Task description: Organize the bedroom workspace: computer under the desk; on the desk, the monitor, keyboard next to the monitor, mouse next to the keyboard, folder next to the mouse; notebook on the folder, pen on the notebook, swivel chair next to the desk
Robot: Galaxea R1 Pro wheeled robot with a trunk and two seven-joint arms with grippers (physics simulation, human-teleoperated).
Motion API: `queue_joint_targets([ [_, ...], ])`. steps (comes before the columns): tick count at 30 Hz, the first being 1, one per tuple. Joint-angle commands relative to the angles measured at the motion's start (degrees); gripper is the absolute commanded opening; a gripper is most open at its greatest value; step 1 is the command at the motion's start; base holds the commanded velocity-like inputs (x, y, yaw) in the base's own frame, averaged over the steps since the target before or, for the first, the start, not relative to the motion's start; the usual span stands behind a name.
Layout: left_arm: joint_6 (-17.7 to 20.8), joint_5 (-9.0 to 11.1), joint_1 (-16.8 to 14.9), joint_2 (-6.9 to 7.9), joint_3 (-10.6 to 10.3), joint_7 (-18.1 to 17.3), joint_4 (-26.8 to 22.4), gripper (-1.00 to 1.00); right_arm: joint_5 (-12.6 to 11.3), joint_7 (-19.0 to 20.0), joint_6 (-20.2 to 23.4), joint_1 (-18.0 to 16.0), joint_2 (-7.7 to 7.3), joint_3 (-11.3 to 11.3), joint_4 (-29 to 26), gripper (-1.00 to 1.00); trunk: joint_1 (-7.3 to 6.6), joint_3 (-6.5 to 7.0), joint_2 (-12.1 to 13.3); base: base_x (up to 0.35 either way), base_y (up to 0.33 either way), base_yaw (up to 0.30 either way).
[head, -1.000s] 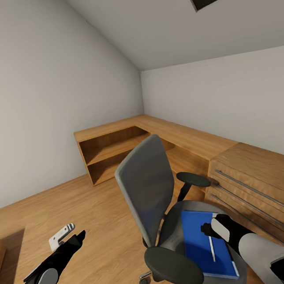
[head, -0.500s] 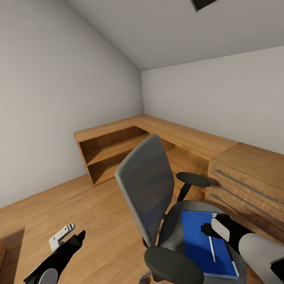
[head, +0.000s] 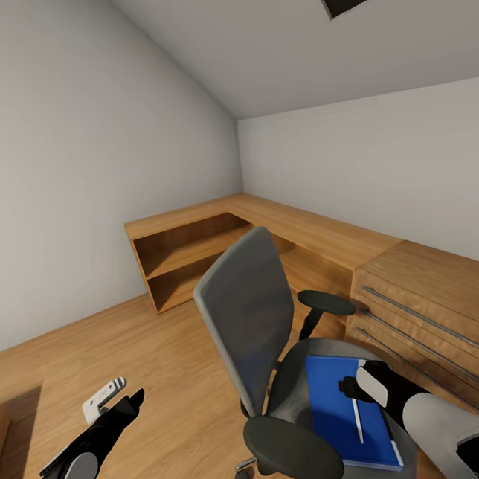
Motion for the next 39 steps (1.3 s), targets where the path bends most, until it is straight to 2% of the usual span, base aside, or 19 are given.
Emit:
queue_joint_targets([
  [1, 0.03, 0.49, -0.04, 0.05, -0.09, 0.53, -0.09, 1.0, -0.79, -0.44, 0.36, 0.04, -0.06, 0.61, -0.03, -1.0, 0.0, -0.07, -0.03, 0.0, 0.0, 0.0],
  [39, 0.03, 0.31, -0.04, 0.05, -0.09, 0.53, 0.0, 1.0, -0.95, -0.09, 3.03, 0.04, -0.15, 0.44, -0.46, -1.0, 0.0, -0.07, -0.03, 0.0, 0.0, 0.0],
])
